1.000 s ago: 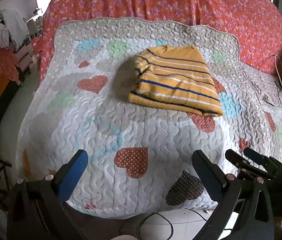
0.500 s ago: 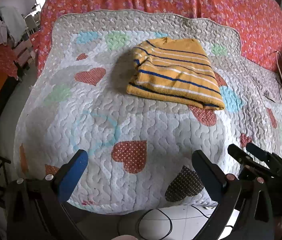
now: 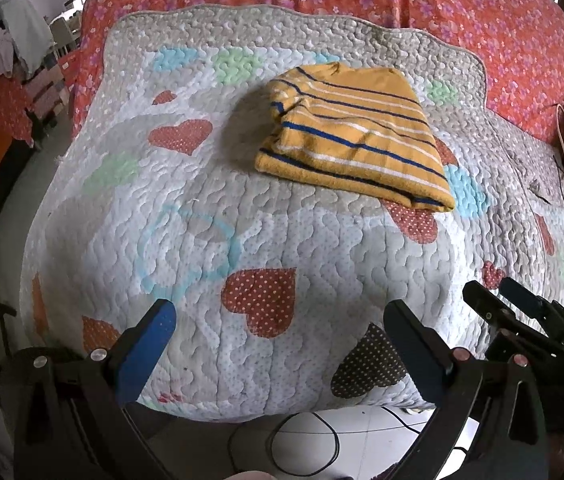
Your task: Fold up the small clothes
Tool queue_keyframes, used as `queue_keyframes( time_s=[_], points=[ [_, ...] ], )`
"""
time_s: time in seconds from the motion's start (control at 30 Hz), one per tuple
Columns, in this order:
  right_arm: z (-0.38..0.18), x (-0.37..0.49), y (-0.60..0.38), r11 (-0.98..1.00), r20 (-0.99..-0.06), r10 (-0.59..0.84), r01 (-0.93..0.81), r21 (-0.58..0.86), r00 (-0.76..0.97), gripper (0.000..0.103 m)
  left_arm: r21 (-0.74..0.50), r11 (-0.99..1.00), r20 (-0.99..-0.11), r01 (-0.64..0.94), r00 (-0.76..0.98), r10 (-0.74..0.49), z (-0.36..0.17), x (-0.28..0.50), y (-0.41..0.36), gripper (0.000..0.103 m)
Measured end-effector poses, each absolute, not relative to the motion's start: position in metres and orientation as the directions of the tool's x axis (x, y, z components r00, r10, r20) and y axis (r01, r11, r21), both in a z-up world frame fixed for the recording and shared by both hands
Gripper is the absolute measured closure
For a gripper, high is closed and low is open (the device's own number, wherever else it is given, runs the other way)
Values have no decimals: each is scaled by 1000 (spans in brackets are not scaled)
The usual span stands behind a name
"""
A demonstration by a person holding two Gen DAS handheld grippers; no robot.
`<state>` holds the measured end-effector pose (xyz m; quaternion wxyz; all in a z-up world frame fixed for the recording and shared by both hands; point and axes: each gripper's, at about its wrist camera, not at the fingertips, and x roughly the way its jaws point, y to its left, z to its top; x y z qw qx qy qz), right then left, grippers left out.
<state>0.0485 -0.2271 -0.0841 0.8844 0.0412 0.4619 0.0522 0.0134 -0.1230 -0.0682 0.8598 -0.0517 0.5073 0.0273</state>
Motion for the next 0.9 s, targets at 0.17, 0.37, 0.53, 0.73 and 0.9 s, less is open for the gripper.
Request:
queue_keyframes(
  time_s=[0.17,0.37,0.53,0.73,0.9],
  points=[
    [-77,53,-216,991,-808,133,-90,100,574,37,-87,988,-878,-129,478,-15,-71,19,-109,0],
    [-67,63,-198,988,-804,141,-131,79,578,36,-135,978,-874,-162,484,-41,-71,26,-90,0],
    [-67,67,-182,984,-814,150,-163,68,561,36,-137,974,-877,-179,480,-35,-73,31,-82,0],
    [-73,72,-167,977,-829,180,-197,86,529,36,-146,969,-882,-201,470,-35,-77,34,-77,0],
    [-75,77,-160,971,-833,199,-220,95,517,36,-137,973,-882,-188,470,-33,-77,38,-83,0]
  ],
)
